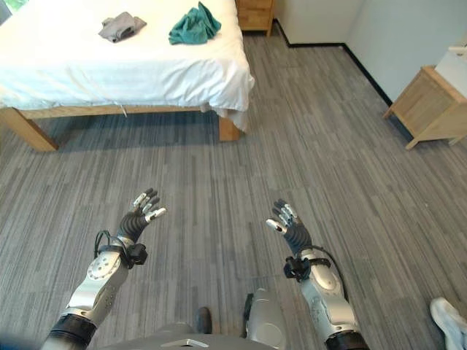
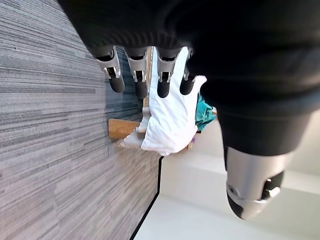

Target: Pick up bed clothes into laundry basket.

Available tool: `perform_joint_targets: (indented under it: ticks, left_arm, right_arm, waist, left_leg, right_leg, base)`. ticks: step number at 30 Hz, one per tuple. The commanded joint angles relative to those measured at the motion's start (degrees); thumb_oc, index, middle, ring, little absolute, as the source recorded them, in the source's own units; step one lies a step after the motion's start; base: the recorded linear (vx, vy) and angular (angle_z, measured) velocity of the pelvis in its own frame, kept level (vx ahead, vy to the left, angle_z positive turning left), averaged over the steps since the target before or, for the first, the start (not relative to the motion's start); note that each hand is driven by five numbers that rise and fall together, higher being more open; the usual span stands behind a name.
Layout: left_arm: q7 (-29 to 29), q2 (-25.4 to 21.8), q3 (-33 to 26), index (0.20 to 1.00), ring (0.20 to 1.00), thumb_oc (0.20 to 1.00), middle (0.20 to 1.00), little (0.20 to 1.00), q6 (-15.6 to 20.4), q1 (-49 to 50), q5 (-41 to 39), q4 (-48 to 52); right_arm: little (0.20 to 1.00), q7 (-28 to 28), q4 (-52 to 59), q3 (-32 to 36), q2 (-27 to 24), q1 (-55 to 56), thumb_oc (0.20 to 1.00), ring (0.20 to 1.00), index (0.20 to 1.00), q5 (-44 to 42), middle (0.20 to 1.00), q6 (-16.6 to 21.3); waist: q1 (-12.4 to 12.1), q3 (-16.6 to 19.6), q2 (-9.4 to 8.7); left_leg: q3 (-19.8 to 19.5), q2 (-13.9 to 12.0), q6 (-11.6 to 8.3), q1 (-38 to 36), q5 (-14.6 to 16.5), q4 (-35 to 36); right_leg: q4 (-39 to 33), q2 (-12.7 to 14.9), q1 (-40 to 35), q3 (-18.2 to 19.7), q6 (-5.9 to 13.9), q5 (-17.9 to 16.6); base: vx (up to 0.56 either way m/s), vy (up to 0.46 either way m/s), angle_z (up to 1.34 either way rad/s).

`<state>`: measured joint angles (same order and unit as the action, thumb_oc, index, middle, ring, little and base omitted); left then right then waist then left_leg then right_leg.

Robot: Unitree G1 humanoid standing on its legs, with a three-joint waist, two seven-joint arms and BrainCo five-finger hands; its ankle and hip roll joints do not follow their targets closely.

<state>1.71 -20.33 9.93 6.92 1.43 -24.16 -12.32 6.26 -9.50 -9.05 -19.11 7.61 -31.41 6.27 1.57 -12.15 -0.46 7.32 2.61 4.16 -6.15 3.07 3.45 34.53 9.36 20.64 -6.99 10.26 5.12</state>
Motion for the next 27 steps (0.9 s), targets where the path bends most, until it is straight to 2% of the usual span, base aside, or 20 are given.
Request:
perform_joint_targets:
  ticks: [1,3,4,6,8,9,11,12,13,14,15,16,18,19,21,22,23,24,26,27]
  left_arm:
    - [-0.5,-1.4,-2.4,1.0,1.0,1.0,1.0,1.0,2.7,-1.2,1.2,1.8]
    - [-0.9,-1.0,-1.7,1.0,1.0,1.0,1.0,1.0,2.4,-1.9,1.6,1.0]
    - [-1.0,-0.7,-1.2,1.0,1.0,1.0,1.0,1.0,2.2,-2.5,2.5,0.3]
    - [-1.1,-0.4,-0.7,1.0,1.0,1.0,1.0,1.0,2.2,-3.1,3.2,-0.1]
    - [-2.2,-0.3,-0.2,1.0,1.0,1.0,1.0,1.0,1.9,-1.9,3.5,1.1]
    - [-2.2,-0.3,-0.2,1.0,1.0,1.0,1.0,1.0,1.9,-1.8,3.5,1.1]
    - [-2.3,0.9,0.1,1.0,1.0,1.0,1.0,1.0,1.5,-0.6,2.8,1.3]
    - [-2.3,1.6,0.3,1.0,1.0,1.0,1.0,1.0,0.6,-0.6,-0.6,1.8]
    - [-2.5,1.6,0.2,1.0,1.0,1.0,1.0,1.0,0.7,-0.7,-2.5,2.3]
    - [-2.5,1.5,0.2,1.0,1.0,1.0,1.0,1.0,0.7,-0.8,-2.5,2.3]
    - [-2.5,1.4,0.7,1.0,1.0,1.0,1.0,1.0,0.4,-1.1,-2.2,2.5]
    - [-1.9,1.1,0.9,1.0,1.0,1.0,1.0,1.0,0.1,-2.7,-0.5,2.7]
    - [-2.1,1.7,1.8,1.0,1.0,1.0,1.0,1.0,0.8,-4.0,-2.6,1.9]
    - [-2.5,1.9,2.4,1.0,1.0,1.0,1.0,1.0,1.0,-4.6,-2.8,0.9]
    - [-2.8,1.9,3.1,1.0,1.0,1.0,1.0,1.0,1.1,-4.6,-1.4,-0.1]
    - [-2.8,1.9,3.1,1.0,1.0,1.0,1.0,1.0,1.1,-4.6,-1.3,-0.1]
    - [-2.7,1.9,3.1,1.0,1.0,1.0,1.0,1.0,1.5,-4.5,-0.7,-0.4]
    - [-2.9,2.5,3.1,1.0,1.0,1.0,1.0,1.0,1.6,-3.7,-0.6,-0.6]
    - [-3.0,2.5,2.7,1.0,1.0,1.0,1.0,1.0,1.5,-3.0,-0.4,-0.3]
    - [-3.2,2.3,1.8,1.0,1.0,1.0,1.0,1.0,1.4,-2.2,0.3,0.2]
  right_arm:
    - [1.0,0.7,2.6,2.3,1.2,0.0,1.0,1.0,1.0,-1.3,1.0,2.2]
    - [1.0,0.3,2.2,3.3,1.1,0.7,1.0,1.0,1.0,-1.5,1.0,2.4]
    - [1.0,0.4,2.4,3.6,0.9,1.1,1.0,1.0,1.0,-1.4,1.0,2.1]
    - [1.0,0.7,2.8,3.5,0.9,1.1,1.0,1.0,1.0,-1.0,1.0,1.8]
    - [1.0,1.9,2.7,3.1,0.5,1.2,1.0,1.0,1.0,-1.1,1.0,1.2]
    - [1.0,1.9,2.7,3.0,0.4,1.3,1.0,1.0,1.0,-1.1,1.0,1.2]
    - [1.0,1.6,1.0,1.8,0.4,0.6,1.0,1.0,1.0,-2.5,1.0,1.3]
    - [1.0,1.1,1.7,1.2,0.6,-0.1,1.0,1.0,1.0,-6.9,1.0,1.4]
    - [1.0,1.0,2.1,0.8,0.6,-0.2,1.0,1.0,1.0,-8.9,1.0,1.9]
    - [1.0,1.0,2.1,0.9,0.6,-0.2,1.0,1.0,1.0,-8.9,1.0,1.9]
    - [1.0,0.9,1.7,0.4,0.3,-0.7,1.0,1.0,1.0,-8.7,1.0,1.8]
    - [1.0,-0.7,0.7,0.8,-0.6,-0.8,1.0,1.0,1.0,-6.9,1.0,1.3]
    - [1.0,-1.1,1.4,1.6,-0.8,-0.7,1.0,1.0,1.0,-9.0,1.0,1.8]
    - [1.0,-0.6,2.3,2.4,-1.0,-0.1,1.0,1.0,1.0,-10.0,1.0,2.1]
    - [1.0,0.0,3.0,3.1,-1.6,1.6,1.0,1.0,1.0,-8.4,1.0,1.8]
    - [1.0,0.0,3.0,3.1,-1.6,1.6,1.0,1.0,1.0,-8.4,1.0,1.8]
    - [1.0,0.2,3.1,3.2,-1.8,2.0,1.0,1.0,1.0,-7.3,1.0,1.7]
    - [1.0,0.6,1.9,3.0,-1.9,1.6,1.0,1.0,1.0,-5.5,1.0,1.6]
    - [1.0,0.9,1.0,3.0,-1.9,1.2,1.0,1.0,1.0,-5.0,1.0,1.6]
    - [1.0,1.1,1.0,3.9,-1.8,0.7,1.0,1.0,1.0,-4.3,1.0,1.1]
  waist:
    - [1.2,1.7,-0.45]
    - [2.7,2.3,-0.64]
    - [3.7,2.8,-0.49]
    - [4.4,3.3,-0.34]
    - [4.2,5.4,0.36]
    - [4.2,5.4,0.47]
    - [3.5,6.1,0.79]
    - [2.8,5.8,-1.5]
    - [1.6,4.3,-2.97]
    - [1.7,4.3,-3.14]
    - [0.4,3.3,-4.22]
    - [-1.6,2.2,-4.26]
    - [-3.1,1.8,-3.88]
    - [-3.1,2.1,-3.17]
    - [-3.1,3.2,-2.27]
    - [-3.1,3.2,-2.4]
    - [-3.6,3.9,-1.96]
    - [-5.9,5.3,-0.8]
    - [-6.4,5.8,-0.98]
    - [-6.1,7.0,-0.87]
  left_leg:
    - [-6.2,-3.7,-4.72,-7.8,2.1,1.6]
    - [-8.0,-4.6,-5.91,-10.2,3.2,1.6]
    - [-9.1,-5.7,-7.15,-12.7,3.5,1.6]
    - [-9.6,-6.5,-7.85,-14.4,3.7,1.6]
    - [-10.5,-9.6,-10.68,-16.2,-2.0,-2.5]
    - [-10.6,-9.8,-10.74,-16.2,-1.9,-2.6]
    - [-9.6,-12.0,-14.41,-12.6,-13.5,-16.2]
    - [-6.3,-13.2,-15.36,-3.7,-21.6,-36.5]
    - [-4.4,-12.7,-14.16,1.4,-21.4,-44.5]
    - [-4.5,-12.6,-14.09,1.7,-21.5,-44.7]
    - [-2.4,-13.6,-12.28,5.3,-19.3,-49.5]
    - [2.2,-16.3,-11.73,11.8,-16.8,-47.3]
    - [3.1,-16.4,-11.78,17.6,-15.2,-40.4]
    - [5.0,-16.0,-11.97,19.3,-15.3,-32.9]
    - [6.2,-13.2,-11.32,19.5,-15.1,-20.3]
    - [6.4,-13.0,-11.22,19.2,-15.5,-19.6]
    - [6.3,-10.4,-10.54,19.1,-14.9,-11.6]
    - [2.9,-7.0,-10.62,20.5,-17.8,0.5]
    - [2.6,-6.2,-11.14,21.9,-18.0,1.6]
    - [7.9,-7.0,-11.61,22.9,-20.0,1.6]
  right_leg:
    - [-19.9,-2.4,-4.3,1.9,1.49,-13.7]
    - [-30.9,-3.5,-3.5,1.0,1.62,-15.7]
    - [-37.8,-2.9,-1.2,-2.5,2.69,-19.0]
    - [-38.9,-2.4,0.0,-4.0,3.15,-19.7]
    - [-37.7,-2.5,-3.5,-8.3,1.47,-21.0]
    - [-37.8,-2.6,-3.6,-8.5,1.44,-21.0]
    - [-37.6,-5.4,-8.1,-9.7,-1.48,-19.4]
    - [-38.5,-5.7,-13.7,-10.9,-5.12,-16.0]
    - [-39.0,-5.9,-16.4,-9.8,-6.73,-14.5]
    - [-39.0,-5.7,-16.2,-9.9,-6.73,-14.5]
    - [-39.5,-6.1,-18.3,-9.8,-7.31,-12.9]
    - [-39.5,-7.1,-22.3,-8.1,-7.75,-9.6]
    - [-39.5,-6.4,-25.2,-7.2,-6.69,-7.8]
    - [-39.5,-6.6,-26.6,-6.9,-6.19,-6.8]
    - [-39.5,-6.2,-28.6,-6.3,-5.12,-4.7]
    - [-39.5,-6.0,-28.5,-6.2,-5.07,-4.8]
    - [-39.5,-6.1,-30.3,-5.9,-4.48,-3.7]
    - [-39.5,-7.3,-34.2,-3.8,-3.93,-1.6]
    - [-39.5,-7.3,-35.9,-3.0,-3.75,-0.6]
    - [-39.5,-7.3,-38.6,-1.3,-3.13,-0.2]
  base:
    - [0.3,-0.091,0.49]
    - [0.55,-0.172,0.67]
    - [0.5,-0.156,0.61]
    - [0.54,-0.189,0.55]
    - [0.62,-0.259,0.72]
    - [0.31,-0.165,0.47]
    - [0.5,-0.345,0.07]
    - [0.73,-0.599,0.03]
    - [0.52,-0.489,0.03]
    - [0.31,-0.312,-0.23]
    - [0.51,-0.26,-0.62]
    - [0.67,-0.259,-0.82]
    - [0.63,-0.023,-0.48]
    - [0.57,0.088,-0.21]
    - [0.5,0.111,-0.03]
    - [0.44,0.101,-0.06]
    - [0.7,0.11,-0.22]
    - [0.9,0.126,-0.26]
    - [0.65,0.079,-0.22]
    - [0.41,0.056,-0.34]
